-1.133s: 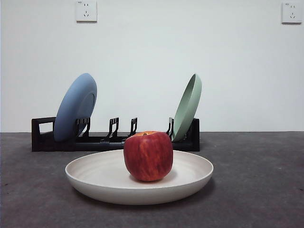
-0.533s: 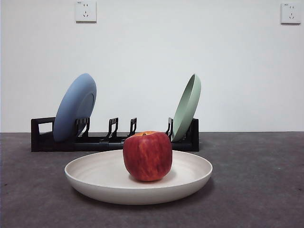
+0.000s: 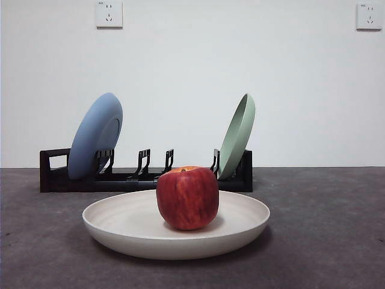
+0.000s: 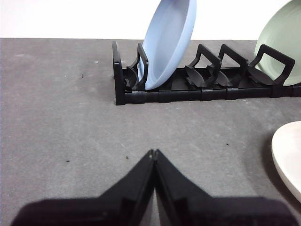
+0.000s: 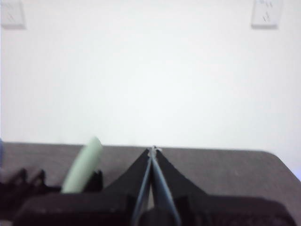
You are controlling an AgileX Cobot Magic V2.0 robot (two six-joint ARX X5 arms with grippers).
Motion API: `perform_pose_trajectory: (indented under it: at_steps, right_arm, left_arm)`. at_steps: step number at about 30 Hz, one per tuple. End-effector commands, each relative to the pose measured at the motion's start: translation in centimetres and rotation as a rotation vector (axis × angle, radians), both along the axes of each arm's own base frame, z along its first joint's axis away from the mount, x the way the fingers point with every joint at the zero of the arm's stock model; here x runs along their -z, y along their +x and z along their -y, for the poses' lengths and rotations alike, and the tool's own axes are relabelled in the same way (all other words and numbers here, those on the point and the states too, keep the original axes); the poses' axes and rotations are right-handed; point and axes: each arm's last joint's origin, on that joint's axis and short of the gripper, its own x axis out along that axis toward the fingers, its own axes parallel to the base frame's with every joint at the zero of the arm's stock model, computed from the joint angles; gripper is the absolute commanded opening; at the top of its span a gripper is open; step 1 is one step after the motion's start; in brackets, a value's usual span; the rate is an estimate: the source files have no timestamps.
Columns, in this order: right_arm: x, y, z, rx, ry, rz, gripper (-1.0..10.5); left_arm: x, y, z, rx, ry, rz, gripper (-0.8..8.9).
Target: Take the yellow plate from the plate rack,put the plate on the table,take the apple from the table,put the apple in the plate
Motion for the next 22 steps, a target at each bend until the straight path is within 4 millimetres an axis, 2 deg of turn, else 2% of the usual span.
perform_pose_trajectory:
  at_steps: [1, 7, 11, 17, 22]
  right_arm:
    - [4.4, 1.1, 0.1, 0.018, -0.011, -0.035, 0.0]
    - [11.7, 2.1, 0.0, 0.021, 0.022, -0.095, 0.0]
    - [15.0, 2.3, 0.0, 0.021, 0.029, -0.139, 0.0]
    - [17.6, 2.7, 0.0, 0.021, 0.025, -0.208, 0.0]
    - [18.2, 2.6, 0.0, 0.024, 0.028, -0.259, 0.0]
  left_arm:
    - [0.4, 0.0, 0.0, -0.002, -0.006, -0.011, -0.03]
    - [0.4, 0.0, 0.0, -0.002, -0.006, -0.011, -0.03]
    - [0.4, 0.0, 0.0, -0.002, -0.006, -0.011, -0.03]
    - [0.4, 0.0, 0.0, -0.002, -0.006, -0.013, -0.03]
    - [0.4, 0.0, 0.0, -0.001, -0.006, -0.013, -0.03]
